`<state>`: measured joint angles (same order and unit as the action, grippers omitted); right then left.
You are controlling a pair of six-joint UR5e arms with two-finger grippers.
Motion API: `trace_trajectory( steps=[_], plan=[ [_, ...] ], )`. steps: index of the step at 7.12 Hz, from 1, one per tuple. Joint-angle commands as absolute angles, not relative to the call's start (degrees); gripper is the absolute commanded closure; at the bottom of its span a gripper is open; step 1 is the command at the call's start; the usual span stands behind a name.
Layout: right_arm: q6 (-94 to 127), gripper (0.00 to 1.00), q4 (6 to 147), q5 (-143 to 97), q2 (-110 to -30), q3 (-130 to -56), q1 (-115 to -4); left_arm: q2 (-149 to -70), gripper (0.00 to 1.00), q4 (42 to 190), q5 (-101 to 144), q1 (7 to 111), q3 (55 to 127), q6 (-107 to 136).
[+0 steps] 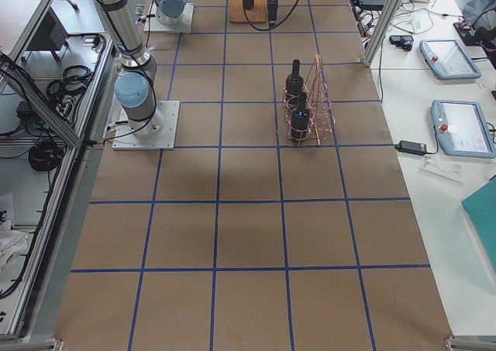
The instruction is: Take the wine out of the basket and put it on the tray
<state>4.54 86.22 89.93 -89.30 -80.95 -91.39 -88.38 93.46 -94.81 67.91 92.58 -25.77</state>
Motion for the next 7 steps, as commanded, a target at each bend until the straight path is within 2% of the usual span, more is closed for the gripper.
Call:
trace_trajectory(
  steps=[1, 4, 7],
  plan=[
    [4.5, 0.00, 86.2, 90.0, -89.3, -80.9, -91.4, -87.5, 0.00, 94.4, -93.2, 73.4, 91.1, -13.1],
    [4.5, 0.00, 86.0, 90.1, -89.3, -80.9, -91.3, -87.5, 0.00, 91.4, -95.4, 87.2, 91.0, -6.8],
    [4.3, 0.00, 85.4, 90.1, -89.5, -80.9, -91.3, -85.1, 0.00, 92.0, -90.4, 89.5, 91.0, -6.9]
  ],
)
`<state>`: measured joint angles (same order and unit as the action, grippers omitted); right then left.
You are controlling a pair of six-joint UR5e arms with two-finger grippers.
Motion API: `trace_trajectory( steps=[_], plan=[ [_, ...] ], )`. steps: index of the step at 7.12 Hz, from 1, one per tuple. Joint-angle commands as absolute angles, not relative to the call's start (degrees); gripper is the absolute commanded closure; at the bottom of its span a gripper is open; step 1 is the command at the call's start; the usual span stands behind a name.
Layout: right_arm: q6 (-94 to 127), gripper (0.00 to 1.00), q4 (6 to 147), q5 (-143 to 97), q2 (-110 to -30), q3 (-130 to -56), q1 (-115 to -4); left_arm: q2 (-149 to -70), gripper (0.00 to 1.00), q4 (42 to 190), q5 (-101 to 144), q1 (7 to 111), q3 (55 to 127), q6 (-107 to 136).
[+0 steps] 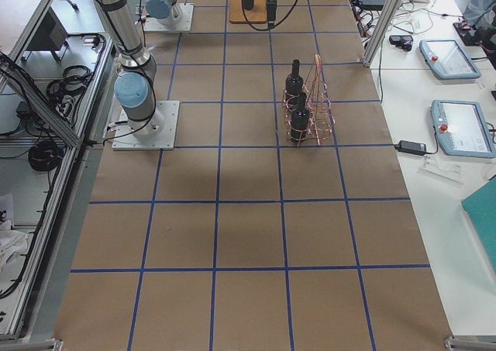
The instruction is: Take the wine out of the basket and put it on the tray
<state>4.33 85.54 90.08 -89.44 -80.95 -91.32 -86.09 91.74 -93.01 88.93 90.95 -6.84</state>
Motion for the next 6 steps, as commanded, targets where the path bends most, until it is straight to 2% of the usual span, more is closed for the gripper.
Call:
trace_trajectory(
  steps=[1, 2, 6],
  plan=[
    [4.3, 0.00, 85.5, 90.0, -89.5, -80.9, -91.3, -84.1, 0.00, 93.1, -90.0, 89.6, 91.0, -6.8],
    [4.3, 0.00, 85.5, 89.9, -89.5, -80.9, -91.3, -82.1, 0.00, 97.2, -90.0, 89.6, 91.1, -6.7],
    [4.3, 0.00, 85.5, 89.9, -89.5, -80.9, -91.3, -81.8, 0.00, 97.5, -89.8, 89.6, 91.9, -6.8]
  ],
)
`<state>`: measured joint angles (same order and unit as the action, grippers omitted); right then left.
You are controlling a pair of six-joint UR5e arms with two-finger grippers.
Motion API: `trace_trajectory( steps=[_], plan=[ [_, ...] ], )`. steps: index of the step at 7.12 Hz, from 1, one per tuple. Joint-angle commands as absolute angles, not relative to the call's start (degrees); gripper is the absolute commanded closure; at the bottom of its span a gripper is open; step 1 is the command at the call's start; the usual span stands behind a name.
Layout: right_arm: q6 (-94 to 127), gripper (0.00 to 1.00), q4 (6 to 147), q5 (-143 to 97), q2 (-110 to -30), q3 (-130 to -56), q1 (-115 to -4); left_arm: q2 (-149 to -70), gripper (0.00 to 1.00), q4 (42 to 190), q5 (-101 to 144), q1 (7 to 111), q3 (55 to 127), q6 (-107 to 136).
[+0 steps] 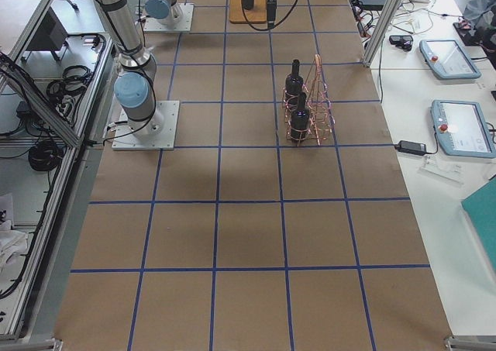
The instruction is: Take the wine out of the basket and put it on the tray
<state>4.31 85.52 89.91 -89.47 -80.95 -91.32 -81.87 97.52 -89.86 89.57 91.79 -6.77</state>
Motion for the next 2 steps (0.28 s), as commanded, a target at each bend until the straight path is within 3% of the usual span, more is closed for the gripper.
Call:
trace_trajectory(
  steps=[1, 2],
  plan=[
    [4.3, 0.00, 85.6, 89.8, -89.5, -80.9, -91.3, -82.0, 0.00, 97.6, -89.8, 89.6, 92.1, -6.8],
    [4.3, 0.00, 85.6, 89.9, -89.5, -80.9, -91.3, -82.2, 0.00, 97.5, -89.7, 89.5, 92.1, -6.8]
  ],
)
